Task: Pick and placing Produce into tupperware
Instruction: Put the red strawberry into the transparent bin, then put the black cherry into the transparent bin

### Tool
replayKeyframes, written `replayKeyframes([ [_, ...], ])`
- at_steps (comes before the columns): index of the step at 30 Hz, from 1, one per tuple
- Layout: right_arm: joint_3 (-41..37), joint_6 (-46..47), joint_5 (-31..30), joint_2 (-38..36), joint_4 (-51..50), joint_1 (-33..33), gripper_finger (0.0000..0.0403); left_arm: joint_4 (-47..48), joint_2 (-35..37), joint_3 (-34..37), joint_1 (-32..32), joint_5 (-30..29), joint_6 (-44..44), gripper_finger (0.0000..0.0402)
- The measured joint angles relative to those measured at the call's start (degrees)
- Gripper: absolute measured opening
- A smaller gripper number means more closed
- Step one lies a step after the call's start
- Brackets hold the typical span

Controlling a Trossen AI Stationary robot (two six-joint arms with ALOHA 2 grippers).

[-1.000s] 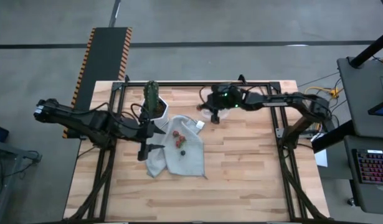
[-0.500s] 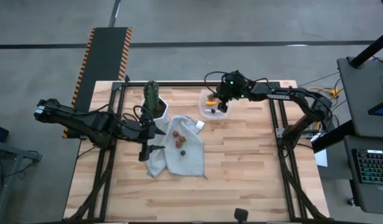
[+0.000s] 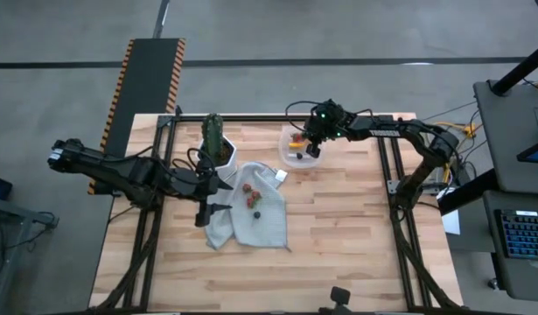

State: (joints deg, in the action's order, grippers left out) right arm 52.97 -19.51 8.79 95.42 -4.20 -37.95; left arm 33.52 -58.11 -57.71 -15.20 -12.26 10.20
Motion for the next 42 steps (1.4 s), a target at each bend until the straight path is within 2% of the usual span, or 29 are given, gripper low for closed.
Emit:
replayKeyframes([
  [16, 0.00, -0.04, 0.60, 0.02, -1.99, -0.60, 0.0012, 0.00, -0.04, 0.00, 0.00, -0.01, 0.15, 0.0242],
  [30, 0.05, 2.24, 0.60, -0.33, -1.16, -0.60, 0.0077, 0.00, -0.15, 0.00, 0.00, -0.01, 0.17, 0.0242],
  [33, 0.07, 3.15, 4.34, -1.97, -1.16, -0.53, 0.0081, 0.00, -0.15, 0.00, 0.00, -0.01, 0.17, 0.0242],
  [38, 0.09, 6.01, 15.27, -7.41, -1.08, 1.81, 0.0078, 0.00, -0.15, 0.00, 0.00, -0.01, 0.15, 0.0242],
  [42, -0.10, 6.08, 18.22, -12.85, -0.60, 7.03, 0.0079, -0.01, -0.15, 0.00, 0.00, -0.01, 0.15, 0.0242],
])
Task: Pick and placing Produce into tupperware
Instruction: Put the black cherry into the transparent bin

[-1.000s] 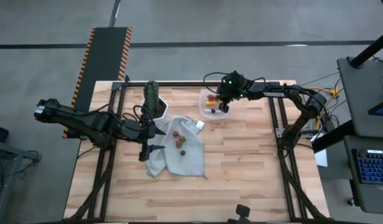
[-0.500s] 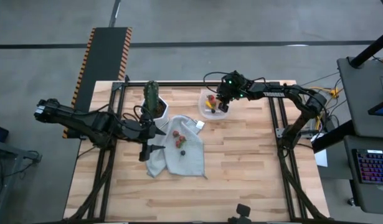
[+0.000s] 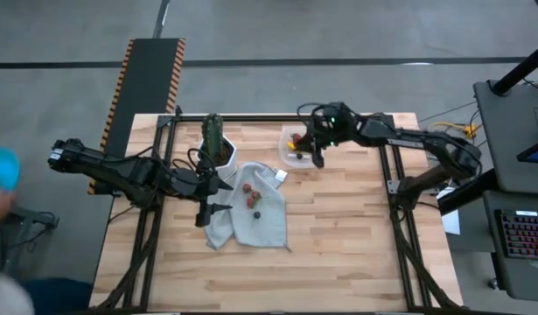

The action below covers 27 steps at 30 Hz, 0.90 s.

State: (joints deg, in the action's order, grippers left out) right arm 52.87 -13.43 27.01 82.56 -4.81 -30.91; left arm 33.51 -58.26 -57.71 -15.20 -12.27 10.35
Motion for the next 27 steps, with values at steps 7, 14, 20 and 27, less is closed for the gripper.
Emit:
replayKeyframes([
  [7, -0.80, -0.78, 0.19, -6.92, 0.05, 14.75, 0.0079, 0.01, 0.00, 0.00, 0.02, 0.02, -0.04, 0.0242],
  [14, -1.41, -4.65, 0.09, -6.93, 0.73, 25.09, 0.0079, -0.02, 0.00, 0.00, 0.00, 0.00, -0.04, 0.0242],
  [20, -1.47, -4.99, -0.05, -2.17, 2.00, 27.60, 0.0075, -0.01, -0.49, 0.00, 0.00, 0.01, -0.04, 0.0242],
  [27, -0.95, -5.05, -0.01, 3.62, 5.36, 27.69, 0.0072, -0.07, -2.32, 0.00, 0.02, 0.00, -0.05, 0.0242],
])
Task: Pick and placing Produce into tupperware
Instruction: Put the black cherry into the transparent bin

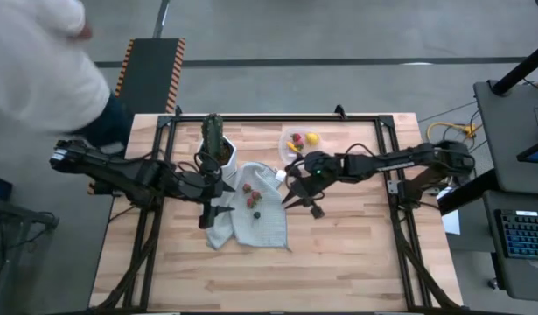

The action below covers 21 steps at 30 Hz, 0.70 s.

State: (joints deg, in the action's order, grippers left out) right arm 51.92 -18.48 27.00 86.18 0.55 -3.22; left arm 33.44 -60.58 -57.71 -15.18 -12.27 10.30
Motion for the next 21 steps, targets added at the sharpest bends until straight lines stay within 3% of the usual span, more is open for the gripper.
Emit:
replayKeyframes([
  [13, 12.24, -4.43, 0.16, 15.61, 1.41, 3.78, 0.0198, 0.65, 0.57, 0.02, -0.01, 0.04, -0.06, 0.0242],
  [21, 24.21, -5.81, -0.09, 26.19, -10.18, 2.51, 0.0202, 3.74, 1.47, 0.02, 0.00, 0.04, 2.66, 0.0242],
])
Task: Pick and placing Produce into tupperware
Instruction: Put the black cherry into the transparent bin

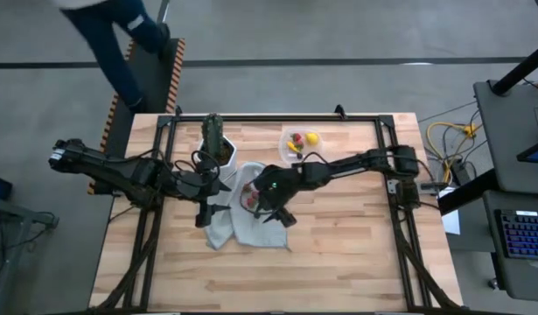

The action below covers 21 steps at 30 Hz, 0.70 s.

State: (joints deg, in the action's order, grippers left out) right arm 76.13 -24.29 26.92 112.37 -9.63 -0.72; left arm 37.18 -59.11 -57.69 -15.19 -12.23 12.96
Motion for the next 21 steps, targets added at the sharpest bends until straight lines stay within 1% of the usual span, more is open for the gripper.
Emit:
replayKeyframes([
  [3, 3.24, -0.04, -0.01, 3.42, -3.58, -0.73, 0.0194, 0.68, 0.02, 0.00, -0.01, 0.00, 0.25, 0.0242],
  [10, 7.84, -1.38, -0.04, 8.45, -6.89, -1.55, 0.0184, 0.94, 0.02, 0.00, -0.01, 0.00, 0.25, 0.0242],
  [13, 8.12, -1.84, -0.21, 8.64, -7.00, -1.94, 0.0183, 1.00, 0.02, 0.00, -0.01, 0.02, 0.25, 0.0242],
  [18, 7.29, -3.19, -2.81, 8.68, -6.60, -2.09, 0.0183, 0.99, 0.02, 0.00, -0.01, 0.00, 0.25, 0.0242],
  [21, 7.31, -3.41, -2.86, 9.31, -6.25, -2.05, 0.0183, 0.95, 0.02, 0.00, -0.01, 0.00, 0.28, 0.0242],
])
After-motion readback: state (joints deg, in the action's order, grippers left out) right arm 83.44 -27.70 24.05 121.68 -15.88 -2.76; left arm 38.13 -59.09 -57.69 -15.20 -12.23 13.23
